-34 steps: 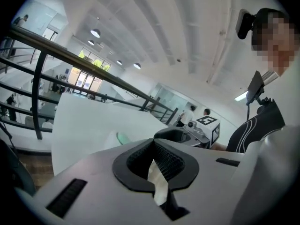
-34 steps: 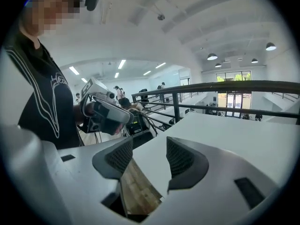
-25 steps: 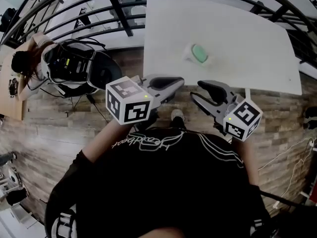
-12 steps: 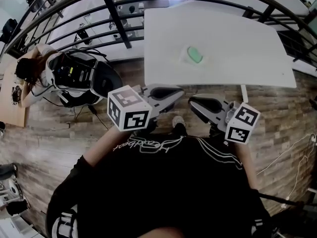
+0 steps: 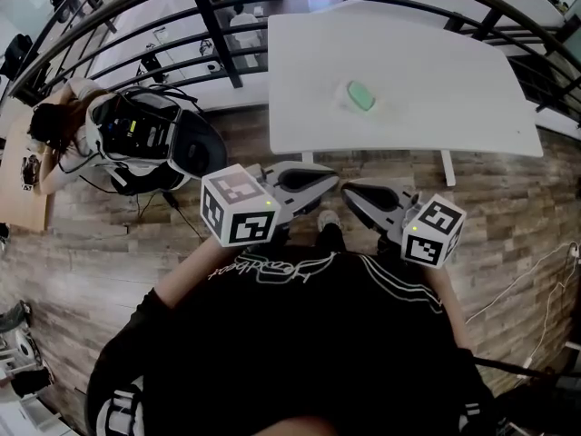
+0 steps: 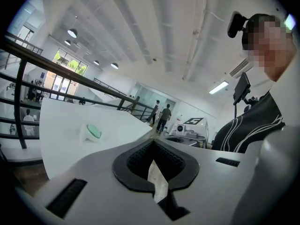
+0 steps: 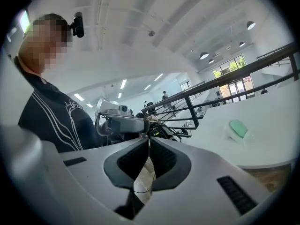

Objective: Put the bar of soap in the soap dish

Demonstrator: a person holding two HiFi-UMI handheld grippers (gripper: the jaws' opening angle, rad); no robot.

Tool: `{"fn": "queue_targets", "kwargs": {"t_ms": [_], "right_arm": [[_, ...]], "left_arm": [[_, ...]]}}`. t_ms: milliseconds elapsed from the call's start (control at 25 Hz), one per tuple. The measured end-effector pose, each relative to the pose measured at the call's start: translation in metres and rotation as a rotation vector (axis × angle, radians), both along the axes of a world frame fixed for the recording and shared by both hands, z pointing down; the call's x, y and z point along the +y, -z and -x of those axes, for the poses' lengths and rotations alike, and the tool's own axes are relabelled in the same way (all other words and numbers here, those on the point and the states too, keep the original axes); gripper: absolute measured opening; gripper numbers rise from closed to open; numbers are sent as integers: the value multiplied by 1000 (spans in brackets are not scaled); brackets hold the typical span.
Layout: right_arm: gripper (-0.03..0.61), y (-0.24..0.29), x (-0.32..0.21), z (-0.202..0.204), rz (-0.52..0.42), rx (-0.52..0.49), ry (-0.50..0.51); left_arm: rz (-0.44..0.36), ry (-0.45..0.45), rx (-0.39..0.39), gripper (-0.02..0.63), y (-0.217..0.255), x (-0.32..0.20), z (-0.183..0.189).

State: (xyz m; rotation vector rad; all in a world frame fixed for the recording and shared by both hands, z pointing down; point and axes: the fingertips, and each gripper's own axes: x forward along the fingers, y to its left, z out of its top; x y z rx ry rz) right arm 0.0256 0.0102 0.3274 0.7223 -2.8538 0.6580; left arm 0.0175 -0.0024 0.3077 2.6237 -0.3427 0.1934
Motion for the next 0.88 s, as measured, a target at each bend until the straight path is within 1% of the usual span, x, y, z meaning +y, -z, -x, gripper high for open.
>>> {"fn": "queue_targets", "kwargs": {"t_ms": [400, 880], "right_arm": [[17, -5, 7, 2, 2, 11, -35], [17, -6, 12, 4, 1, 22, -42]], "left_arm": [[-2, -2, 20, 8, -4, 9, 5], [10, -6, 29, 8, -6, 15, 5]]}}
